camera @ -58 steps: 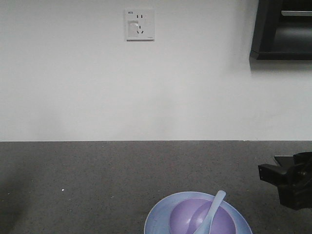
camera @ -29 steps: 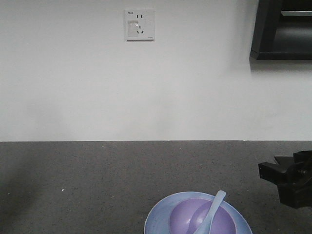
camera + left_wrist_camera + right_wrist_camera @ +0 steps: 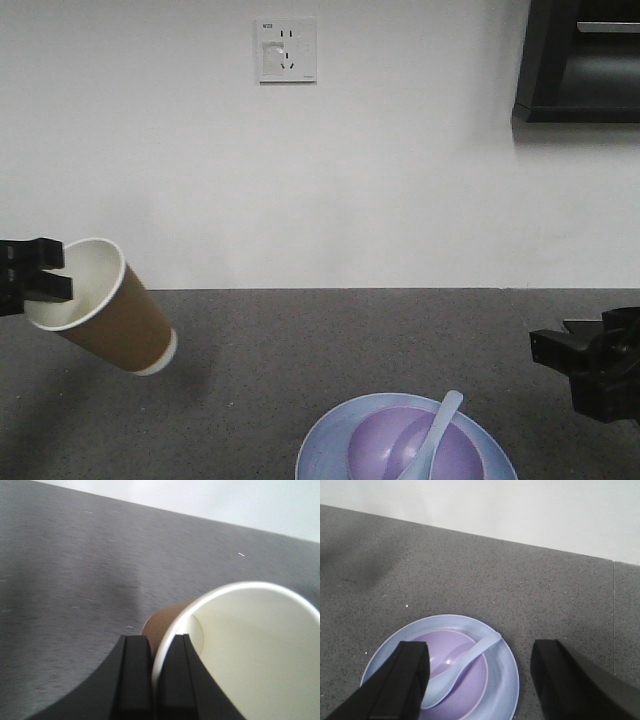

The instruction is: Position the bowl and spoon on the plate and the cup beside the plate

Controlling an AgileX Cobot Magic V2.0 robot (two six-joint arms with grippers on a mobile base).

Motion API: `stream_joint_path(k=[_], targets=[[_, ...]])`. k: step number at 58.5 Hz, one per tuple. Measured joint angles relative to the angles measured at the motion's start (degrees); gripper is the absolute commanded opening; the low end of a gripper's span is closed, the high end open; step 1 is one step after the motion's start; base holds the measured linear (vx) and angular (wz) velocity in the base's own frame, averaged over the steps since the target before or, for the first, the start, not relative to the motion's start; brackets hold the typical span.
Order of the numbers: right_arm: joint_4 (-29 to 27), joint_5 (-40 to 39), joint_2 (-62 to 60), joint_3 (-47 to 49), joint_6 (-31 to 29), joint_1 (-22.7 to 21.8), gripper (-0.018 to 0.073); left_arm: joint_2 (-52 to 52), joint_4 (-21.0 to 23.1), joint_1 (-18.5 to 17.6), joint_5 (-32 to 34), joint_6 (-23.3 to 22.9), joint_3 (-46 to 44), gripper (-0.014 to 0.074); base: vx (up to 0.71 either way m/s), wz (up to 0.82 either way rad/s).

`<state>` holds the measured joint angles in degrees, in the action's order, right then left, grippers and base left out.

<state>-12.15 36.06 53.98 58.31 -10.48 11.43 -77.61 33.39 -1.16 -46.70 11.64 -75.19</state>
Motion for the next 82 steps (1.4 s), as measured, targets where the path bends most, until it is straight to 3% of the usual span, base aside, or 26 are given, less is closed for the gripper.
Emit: stream_joint_path(k=[11,26,35,50,59,82], targets=[[-0.05,-0.24,0.00,0.00,0.33,0.00,0.0505,-3.96,0.19,-8.17,0.02,0.35,0.00,0.0000,0.00,0.00],[-1.12,-0.24,0.00,0.00,0.33,0.00,0.0505,-9.74,-8.78,-14.53,-5.07,-3.06,0.00,0.0000,0.00,0.00],[-1.29,-0.24,0.00,0.00,0.37,0.00,0.0505,-11.03,-11.58,-15.08,-8.04,-3.52,0.06,0.0000,0.00,0.00],[-1.29,-0.24,0.00,0.00,0.37,0.00,0.0505,-11.02,-11.85,-15.08,-9.94,-2.50,0.06,0.0041,0.00,0.00],[-1.29,-0.24,0.00,0.00,0.37,0.00,0.0505,-11.02,-11.85,-15.08,-9.94,-2.44,0.06,0.0127,0.00,0.00],[-1.29,-0.24,0.00,0.00,0.37,0.00,0.0505,-11.02,-9.73,-15.08,-9.89,-2.44,0.06,0.0447,0.00,0.00]])
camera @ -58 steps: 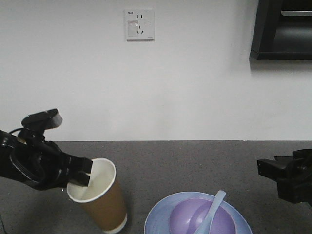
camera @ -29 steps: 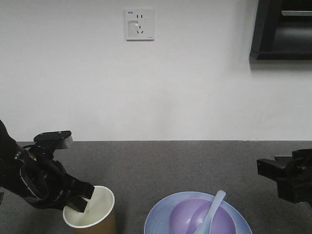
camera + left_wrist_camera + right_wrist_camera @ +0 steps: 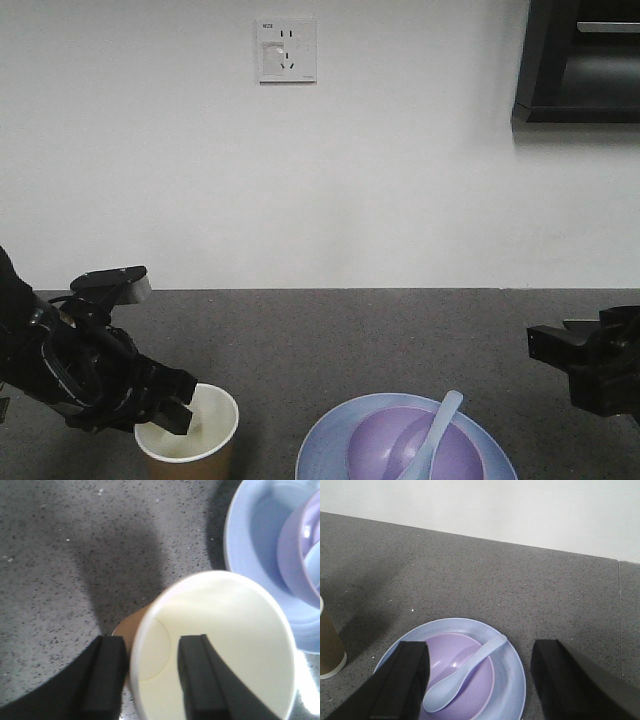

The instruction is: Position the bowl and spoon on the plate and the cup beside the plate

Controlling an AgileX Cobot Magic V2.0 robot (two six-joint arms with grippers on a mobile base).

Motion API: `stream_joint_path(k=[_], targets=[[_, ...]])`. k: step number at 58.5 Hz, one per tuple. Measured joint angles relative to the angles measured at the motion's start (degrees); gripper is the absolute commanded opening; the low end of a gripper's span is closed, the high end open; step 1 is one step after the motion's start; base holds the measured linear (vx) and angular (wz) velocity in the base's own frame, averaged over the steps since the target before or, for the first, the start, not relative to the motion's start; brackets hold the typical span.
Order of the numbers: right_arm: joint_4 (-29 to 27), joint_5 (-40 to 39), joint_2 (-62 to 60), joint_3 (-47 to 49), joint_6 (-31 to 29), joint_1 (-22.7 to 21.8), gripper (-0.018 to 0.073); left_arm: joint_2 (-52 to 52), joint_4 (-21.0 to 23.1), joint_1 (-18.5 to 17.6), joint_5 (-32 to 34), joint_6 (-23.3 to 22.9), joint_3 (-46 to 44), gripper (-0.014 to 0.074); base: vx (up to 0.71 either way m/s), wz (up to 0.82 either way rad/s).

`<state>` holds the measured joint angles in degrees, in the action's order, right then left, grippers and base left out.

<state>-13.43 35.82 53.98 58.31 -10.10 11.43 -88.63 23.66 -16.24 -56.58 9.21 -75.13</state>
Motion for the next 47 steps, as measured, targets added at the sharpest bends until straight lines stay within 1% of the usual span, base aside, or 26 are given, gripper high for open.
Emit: stream_joint_path(k=[6,25,36,47], targets=[[0.00,0.00,0.00,0.00,0.00,0.00,0.0505,0.00,0.75,0.00,0.43,0.00,0.00,0.0475,0.00,0.00],[0.00,0.67,0.00,0.00,0.00,0.00,0.0505,0.07,0.71,0.00,0.54,0.00,0.00,0.0475,0.00,0.00],[0.00,0.95,0.00,0.00,0.00,0.00,0.0505,1.58,-1.93,0.00,1.22,-0.17,0.00,0.0475,0.00,0.00],[0.00,1.87,0.00,0.00,0.00,0.00,0.0505,5.23,-4.41,0.00,2.37,-0.21,0.00,0.0475,0.00,0.00]])
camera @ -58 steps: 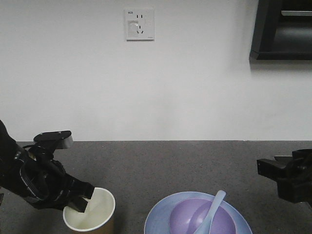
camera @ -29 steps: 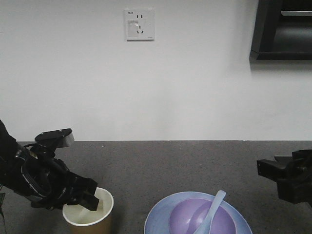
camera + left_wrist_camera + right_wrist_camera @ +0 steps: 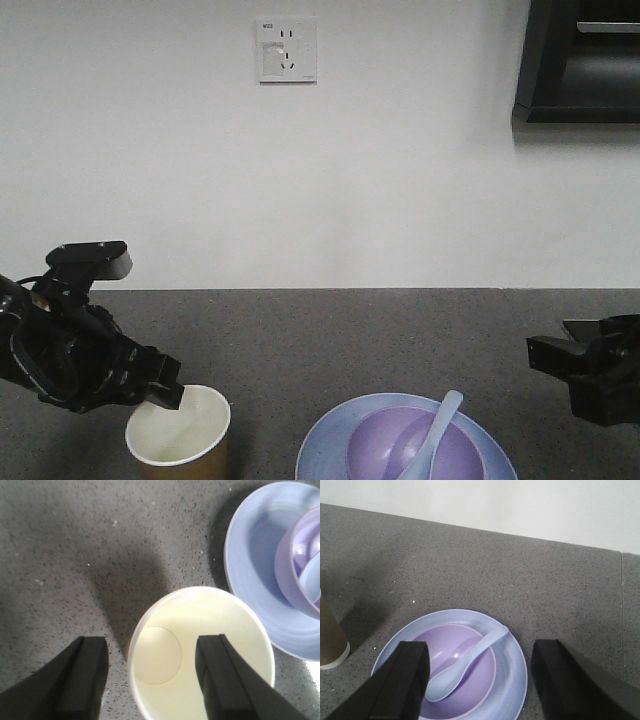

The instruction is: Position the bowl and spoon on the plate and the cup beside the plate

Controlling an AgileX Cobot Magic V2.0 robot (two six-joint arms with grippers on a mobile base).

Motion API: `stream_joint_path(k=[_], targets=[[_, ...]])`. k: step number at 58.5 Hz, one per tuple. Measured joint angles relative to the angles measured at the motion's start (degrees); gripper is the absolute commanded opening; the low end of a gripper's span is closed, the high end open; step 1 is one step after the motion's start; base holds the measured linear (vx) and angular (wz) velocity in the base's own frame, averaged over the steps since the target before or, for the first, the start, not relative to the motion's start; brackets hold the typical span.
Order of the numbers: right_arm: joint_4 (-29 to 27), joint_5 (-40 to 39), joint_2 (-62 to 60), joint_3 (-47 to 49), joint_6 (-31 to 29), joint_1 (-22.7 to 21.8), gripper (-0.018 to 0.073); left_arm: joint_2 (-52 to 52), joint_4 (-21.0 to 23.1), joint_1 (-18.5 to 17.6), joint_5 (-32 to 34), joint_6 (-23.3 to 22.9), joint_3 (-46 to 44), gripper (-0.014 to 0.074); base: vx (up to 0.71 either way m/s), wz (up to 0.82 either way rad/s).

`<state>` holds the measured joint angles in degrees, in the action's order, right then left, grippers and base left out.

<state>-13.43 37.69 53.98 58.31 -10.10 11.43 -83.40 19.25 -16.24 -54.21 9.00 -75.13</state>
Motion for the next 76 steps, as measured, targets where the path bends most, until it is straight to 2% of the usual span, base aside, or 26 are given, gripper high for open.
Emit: stream_joint_path(k=[9,19,26,33,41,47,56,62,76], targets=[[0.00,0.25,0.00,0.00,0.00,0.00,0.0505,3.60,-3.03,0.00,2.31,-0.55,0.00,0.0469,0.00,0.00],[0.00,0.32,0.00,0.00,0.00,0.00,0.0505,9.94,-11.15,0.00,7.53,-4.35,0.00,0.0430,0.00,0.00],[0.00,0.52,0.00,0.00,0.24,0.00,0.0505,16.21,-18.22,0.00,12.23,-8.02,0.04,0.0359,0.00,0.00],[0.12,1.38,0.00,0.00,0.38,0.00,0.0505,23.38,-27.44,0.00,14.79,-12.08,0.53,0.0256,0.00,0.00],[0.29,1.64,0.00,0.00,0.38,0.00,0.0505,30.64,-33.98,0.00,15.55,-16.29,6.79,0.0136,0.00,0.00],[0.29,1.64,0.00,0.00,0.38,0.00,0.0505,36.50,-35.67,0.00,17.17,-19.19,14.71,0.0065,0.00,0.00],[0.31,1.64,0.00,0.00,0.43,0.00,0.0505,43.64,-36.00,0.00,23.13,-20.38,23.05,-0.0008,0.00,0.00],[0.21,1.64,0.00,0.00,1.39,0.00,0.0505,47.30,-36.10,0.00,25.12,-20.43,25.39,-0.0007,0.00,0.00],[0.21,1.64,0.00,0.00,1.73,0.00,0.0505,49.80,-36.23,0.00,25.22,-20.48,26.12,-0.0007,0.00,0.00]])
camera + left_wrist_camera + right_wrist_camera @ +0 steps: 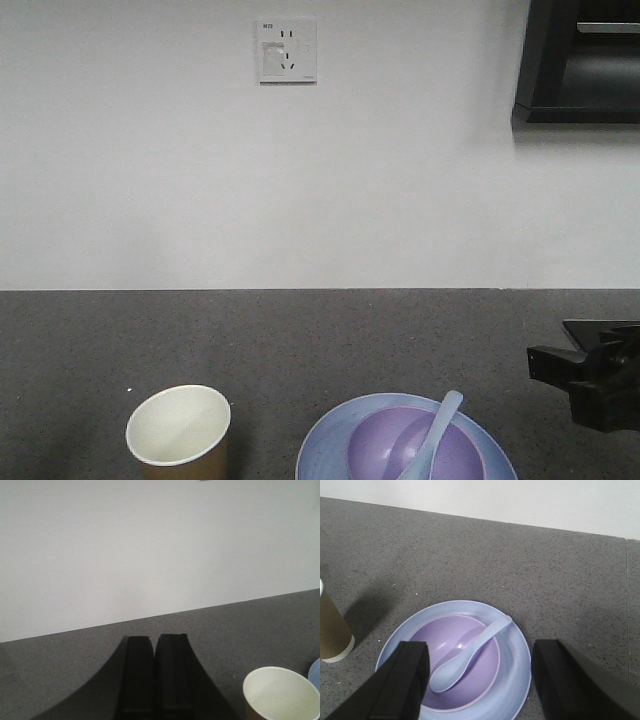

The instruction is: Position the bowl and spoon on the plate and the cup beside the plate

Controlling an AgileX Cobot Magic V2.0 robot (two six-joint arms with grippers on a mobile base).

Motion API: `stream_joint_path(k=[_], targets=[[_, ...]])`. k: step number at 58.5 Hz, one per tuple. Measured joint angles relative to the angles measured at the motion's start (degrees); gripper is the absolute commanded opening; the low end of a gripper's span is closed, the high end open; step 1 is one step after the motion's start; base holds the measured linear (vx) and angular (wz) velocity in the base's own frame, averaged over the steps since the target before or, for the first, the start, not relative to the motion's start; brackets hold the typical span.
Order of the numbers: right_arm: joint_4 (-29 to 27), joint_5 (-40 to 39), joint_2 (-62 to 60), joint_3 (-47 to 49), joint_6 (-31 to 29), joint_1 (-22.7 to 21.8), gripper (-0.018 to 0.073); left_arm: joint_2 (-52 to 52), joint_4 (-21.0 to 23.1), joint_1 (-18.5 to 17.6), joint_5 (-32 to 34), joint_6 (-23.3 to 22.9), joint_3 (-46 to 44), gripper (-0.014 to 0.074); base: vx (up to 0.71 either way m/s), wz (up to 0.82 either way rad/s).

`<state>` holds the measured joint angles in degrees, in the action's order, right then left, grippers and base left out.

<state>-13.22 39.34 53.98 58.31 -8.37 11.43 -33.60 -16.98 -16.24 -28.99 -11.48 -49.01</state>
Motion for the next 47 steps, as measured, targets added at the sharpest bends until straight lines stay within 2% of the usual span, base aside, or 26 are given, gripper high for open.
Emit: stream_joint_path(k=[18,25,30,38,42,47], targets=[[0.00,0.00,0.00,0.00,0.00,0.00,0.0505,0.00,0.00,0.00,0.00,0.00,0.00,-0.0007,0.00,0.00],[0.00,0.00,0.00,0.00,0.00,0.00,0.0505,0.79,2.27,0.00,1.23,0.37,1.22,-0.0006,0.00,0.00],[0.00,0.00,0.00,0.00,0.00,0.00,0.0505,2.88,3.86,0.00,4.45,3.19,4.45,-0.0005,0.00,0.00],[0.00,0.00,0.00,0.00,0.00,0.00,0.0505,7.66,9.61,2.09,15.95,10.71,14.02,-0.0003,0.00,0.00],[0.00,0.00,0.00,0.00,0.00,0.00,0.0505,10.75,15.71,4.85,23.38,14.05,21.21,-0.0003,0.00,0.00],[0.00,0.00,0.00,0.00,0.00,0.00,0.0505,14.39,21.48,7.68,29.34,15.58,28.42,-0.0003,0.00,0.00]])
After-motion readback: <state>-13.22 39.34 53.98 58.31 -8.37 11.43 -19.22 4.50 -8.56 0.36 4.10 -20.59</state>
